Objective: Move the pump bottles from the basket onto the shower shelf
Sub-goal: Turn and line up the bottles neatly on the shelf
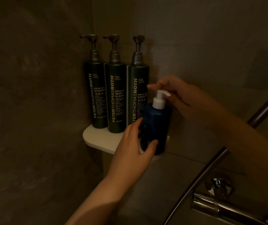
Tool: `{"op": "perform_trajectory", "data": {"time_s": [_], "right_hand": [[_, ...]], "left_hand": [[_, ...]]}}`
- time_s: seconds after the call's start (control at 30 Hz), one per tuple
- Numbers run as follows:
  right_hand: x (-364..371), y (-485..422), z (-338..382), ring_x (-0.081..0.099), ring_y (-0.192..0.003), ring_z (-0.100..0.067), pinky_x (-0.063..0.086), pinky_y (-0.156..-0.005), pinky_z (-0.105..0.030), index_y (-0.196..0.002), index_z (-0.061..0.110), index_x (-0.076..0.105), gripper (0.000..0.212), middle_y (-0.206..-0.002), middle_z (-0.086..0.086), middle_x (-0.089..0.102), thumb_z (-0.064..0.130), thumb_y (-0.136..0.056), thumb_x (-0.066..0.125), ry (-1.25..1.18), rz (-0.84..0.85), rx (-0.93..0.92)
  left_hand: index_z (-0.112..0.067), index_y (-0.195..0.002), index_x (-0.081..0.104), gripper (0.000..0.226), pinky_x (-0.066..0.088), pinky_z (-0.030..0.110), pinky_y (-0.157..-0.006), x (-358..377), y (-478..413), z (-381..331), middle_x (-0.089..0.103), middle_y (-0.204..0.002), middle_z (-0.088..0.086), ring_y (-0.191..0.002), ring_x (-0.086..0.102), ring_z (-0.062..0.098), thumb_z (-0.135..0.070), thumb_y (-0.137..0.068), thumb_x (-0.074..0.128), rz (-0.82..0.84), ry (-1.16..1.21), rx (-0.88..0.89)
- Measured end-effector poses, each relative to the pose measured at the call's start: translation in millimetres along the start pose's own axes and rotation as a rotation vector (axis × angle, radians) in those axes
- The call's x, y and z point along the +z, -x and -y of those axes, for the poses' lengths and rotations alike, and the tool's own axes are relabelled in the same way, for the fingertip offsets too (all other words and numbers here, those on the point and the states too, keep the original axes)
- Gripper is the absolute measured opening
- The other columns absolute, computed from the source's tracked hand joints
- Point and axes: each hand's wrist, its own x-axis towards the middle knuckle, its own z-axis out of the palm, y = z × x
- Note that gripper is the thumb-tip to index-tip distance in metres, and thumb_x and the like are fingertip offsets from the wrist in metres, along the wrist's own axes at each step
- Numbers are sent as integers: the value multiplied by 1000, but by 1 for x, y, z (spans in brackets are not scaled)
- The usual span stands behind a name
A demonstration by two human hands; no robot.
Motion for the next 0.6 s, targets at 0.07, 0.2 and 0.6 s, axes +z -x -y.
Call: {"op": "perform_trajectory", "data": {"time_s": [0.07, 0.2, 0.6], "right_hand": [[0, 0, -1, 46, -126, 1, 41, -105, -31, -114, 17, 46, 20, -134, 8, 55, 9, -98, 38, -35, 18, -21], [-1, 0, -2, 46, -126, 2, 43, -103, -31, -110, 28, 47, 25, -132, 11, 55, 8, -98, 38, -75, 24, -36], [-1, 4, 2, 54, -113, 5, 51, -92, -31, -107, 34, 54, 22, -121, 18, 62, 17, -96, 47, 5, -51, -9]], "left_hand": [[-47, -138, 18, 68, 29, 3, -86, 1, 0, -1, 34, -130, -25, -114, 37, -11, -45, -84, 58, 18, 44, -23], [-45, -138, 20, 74, 31, 3, -83, 2, -3, 1, 36, -124, -27, -111, 41, -9, -44, -79, 65, 30, 87, -66], [-44, -129, 27, 70, 31, 2, -74, 12, 1, -3, 31, -106, -23, -99, 35, -12, -54, -70, 64, -98, -35, -48]]}}
